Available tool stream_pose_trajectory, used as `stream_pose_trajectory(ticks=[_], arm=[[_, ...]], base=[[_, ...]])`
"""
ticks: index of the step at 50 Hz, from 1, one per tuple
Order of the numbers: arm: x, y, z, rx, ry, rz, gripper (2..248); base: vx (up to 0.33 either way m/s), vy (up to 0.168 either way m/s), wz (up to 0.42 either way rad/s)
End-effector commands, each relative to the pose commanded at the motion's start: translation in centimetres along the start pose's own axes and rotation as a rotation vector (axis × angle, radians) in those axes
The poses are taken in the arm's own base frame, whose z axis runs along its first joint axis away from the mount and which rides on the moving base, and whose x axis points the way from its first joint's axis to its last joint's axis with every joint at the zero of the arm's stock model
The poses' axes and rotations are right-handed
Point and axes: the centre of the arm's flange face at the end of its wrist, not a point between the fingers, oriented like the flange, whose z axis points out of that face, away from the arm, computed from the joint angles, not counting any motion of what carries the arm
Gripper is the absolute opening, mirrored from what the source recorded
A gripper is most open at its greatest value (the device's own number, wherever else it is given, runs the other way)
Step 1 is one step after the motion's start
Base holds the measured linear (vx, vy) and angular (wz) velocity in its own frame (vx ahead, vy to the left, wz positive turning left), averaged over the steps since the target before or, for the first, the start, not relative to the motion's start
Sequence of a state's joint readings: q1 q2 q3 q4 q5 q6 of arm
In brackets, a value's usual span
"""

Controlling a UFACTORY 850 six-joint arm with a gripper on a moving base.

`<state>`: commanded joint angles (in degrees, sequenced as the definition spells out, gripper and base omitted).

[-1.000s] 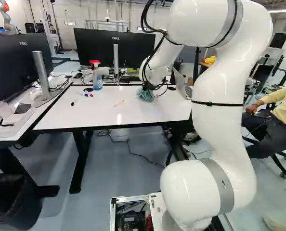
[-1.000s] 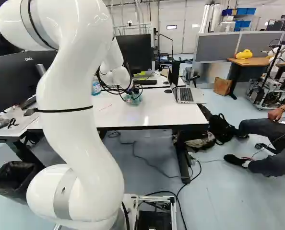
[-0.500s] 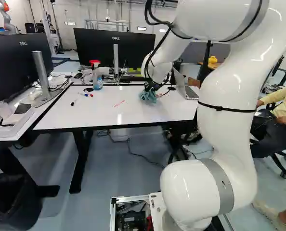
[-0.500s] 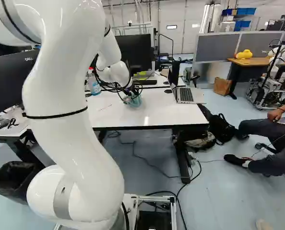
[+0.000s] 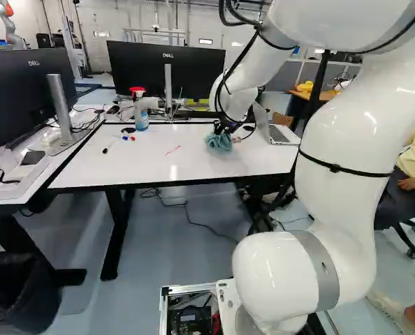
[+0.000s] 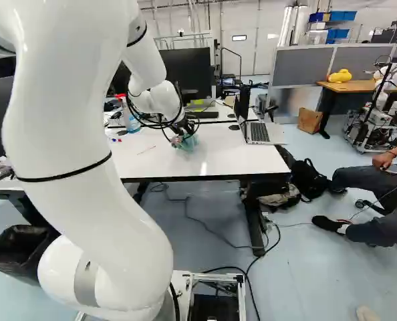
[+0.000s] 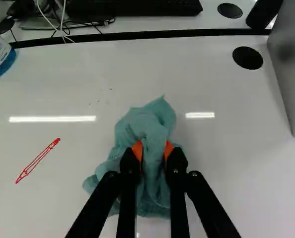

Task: Clean the table with the green towel

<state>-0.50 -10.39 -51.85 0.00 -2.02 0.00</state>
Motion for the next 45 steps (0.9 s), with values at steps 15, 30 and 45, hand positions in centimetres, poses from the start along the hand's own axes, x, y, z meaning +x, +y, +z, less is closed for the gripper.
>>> stream_pose_trajectory(ticks=[15, 30, 45], arm=[[0.0, 0.0, 0.0, 0.000, -0.003, 0.000, 65], [2.2, -0.6, 1.3, 0.007, 0.079, -0.008, 65], [4.9, -2.1, 3.3, 0.026, 0.179, -0.026, 65]], base=[[0.000, 0.000, 0.000], [0.000, 0.000, 0.000], [0.000, 0.000, 0.000]])
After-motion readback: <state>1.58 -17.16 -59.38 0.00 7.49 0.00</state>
